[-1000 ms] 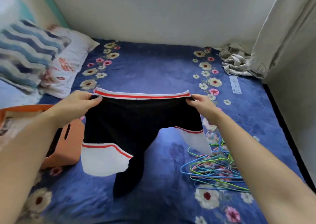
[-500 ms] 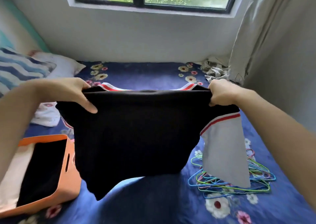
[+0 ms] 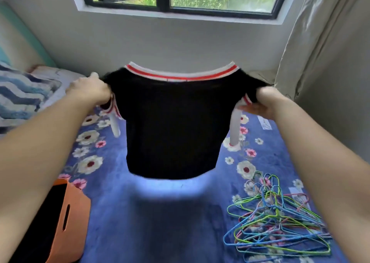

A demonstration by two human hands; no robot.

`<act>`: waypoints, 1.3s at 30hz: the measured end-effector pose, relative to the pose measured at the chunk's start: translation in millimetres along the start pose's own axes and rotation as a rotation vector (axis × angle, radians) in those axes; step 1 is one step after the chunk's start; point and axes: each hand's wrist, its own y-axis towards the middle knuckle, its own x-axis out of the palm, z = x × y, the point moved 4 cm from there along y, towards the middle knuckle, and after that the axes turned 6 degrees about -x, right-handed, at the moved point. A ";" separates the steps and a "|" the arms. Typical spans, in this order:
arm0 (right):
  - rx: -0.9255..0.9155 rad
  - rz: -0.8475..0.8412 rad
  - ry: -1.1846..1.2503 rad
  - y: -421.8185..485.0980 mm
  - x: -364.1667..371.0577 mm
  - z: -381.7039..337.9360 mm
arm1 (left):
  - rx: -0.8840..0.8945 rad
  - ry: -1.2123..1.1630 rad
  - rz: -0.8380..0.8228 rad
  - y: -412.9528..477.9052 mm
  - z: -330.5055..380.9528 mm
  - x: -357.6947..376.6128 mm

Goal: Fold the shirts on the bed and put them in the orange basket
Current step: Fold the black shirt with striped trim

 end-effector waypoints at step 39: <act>-0.257 -0.703 -1.420 -177.0 23.2 536.8 | 0.259 0.366 -0.647 -267.4 -270.7 470.4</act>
